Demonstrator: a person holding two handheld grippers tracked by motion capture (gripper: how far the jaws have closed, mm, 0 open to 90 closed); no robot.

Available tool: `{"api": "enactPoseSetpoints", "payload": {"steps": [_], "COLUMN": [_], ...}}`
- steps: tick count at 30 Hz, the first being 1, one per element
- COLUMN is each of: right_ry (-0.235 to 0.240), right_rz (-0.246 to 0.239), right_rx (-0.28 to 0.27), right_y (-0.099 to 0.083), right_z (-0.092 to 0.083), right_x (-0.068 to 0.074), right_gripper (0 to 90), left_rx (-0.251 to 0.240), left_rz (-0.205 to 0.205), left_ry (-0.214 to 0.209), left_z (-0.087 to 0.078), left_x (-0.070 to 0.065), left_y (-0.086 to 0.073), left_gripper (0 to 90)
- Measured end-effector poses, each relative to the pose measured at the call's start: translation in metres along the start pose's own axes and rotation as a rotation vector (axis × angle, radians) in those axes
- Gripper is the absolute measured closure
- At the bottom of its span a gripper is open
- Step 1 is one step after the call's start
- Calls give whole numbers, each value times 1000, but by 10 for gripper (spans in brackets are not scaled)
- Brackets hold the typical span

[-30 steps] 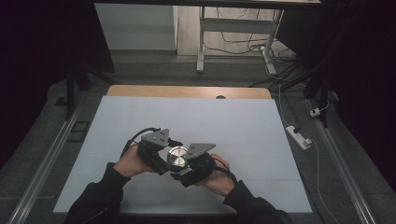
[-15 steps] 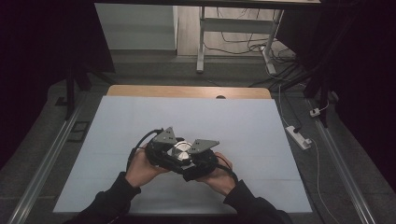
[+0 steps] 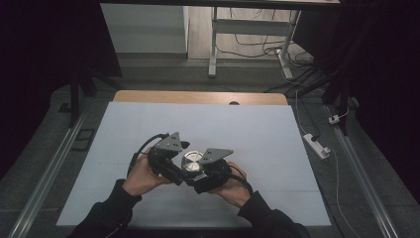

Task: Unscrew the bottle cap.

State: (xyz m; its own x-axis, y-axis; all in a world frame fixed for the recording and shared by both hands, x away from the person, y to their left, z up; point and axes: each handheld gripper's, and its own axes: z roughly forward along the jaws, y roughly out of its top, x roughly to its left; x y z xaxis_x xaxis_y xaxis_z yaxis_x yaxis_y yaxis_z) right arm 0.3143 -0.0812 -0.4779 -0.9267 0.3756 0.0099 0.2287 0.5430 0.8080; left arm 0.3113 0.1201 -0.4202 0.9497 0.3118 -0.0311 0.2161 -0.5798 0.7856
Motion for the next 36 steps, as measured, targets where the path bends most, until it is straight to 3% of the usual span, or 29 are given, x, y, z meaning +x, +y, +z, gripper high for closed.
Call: {"api": "enactPoseSetpoints", "payload": {"steps": [1,3,7,9,11,12,17,26,29,31,36], "right_ry": [26,57,103,116,119,122,89,-14,-33,-35,-26], "right_rz": [-16,-29,-66,-81,-79,-94,-44,33,48,48,38], "right_rx": [-1,-3,12,9,12,10,-4,7,8,11,-1], "right_y": [1,2,3,4,4,5,6,3,3,2,3], "right_z": [0,1,2,3,2,2,-1,-1,-2,-2,-4], "right_x": [3,7,15,17,18,17,15,2,0,0,0], "right_gripper": [152,152,152,152,151,152,152,152,152,151,152], "left_rx": [17,19,-15,-25,-27,-37,-46,-44,-43,-34,-53], "left_rz": [32,53,91,113,122,126,75,-99,-121,-110,-94], "left_ry": [-44,-83,-170,-202,-204,-192,-106,148,207,203,110], "left_z": [-1,-1,0,0,0,-1,1,18,22,22,15], "left_x": [3,7,9,9,8,7,3,-16,-22,-21,-11], "left_y": [-5,-9,-16,-18,-18,-18,-12,-1,1,2,0], "left_gripper": [33,48,110,165,190,194,201,202,201,198,73]}}
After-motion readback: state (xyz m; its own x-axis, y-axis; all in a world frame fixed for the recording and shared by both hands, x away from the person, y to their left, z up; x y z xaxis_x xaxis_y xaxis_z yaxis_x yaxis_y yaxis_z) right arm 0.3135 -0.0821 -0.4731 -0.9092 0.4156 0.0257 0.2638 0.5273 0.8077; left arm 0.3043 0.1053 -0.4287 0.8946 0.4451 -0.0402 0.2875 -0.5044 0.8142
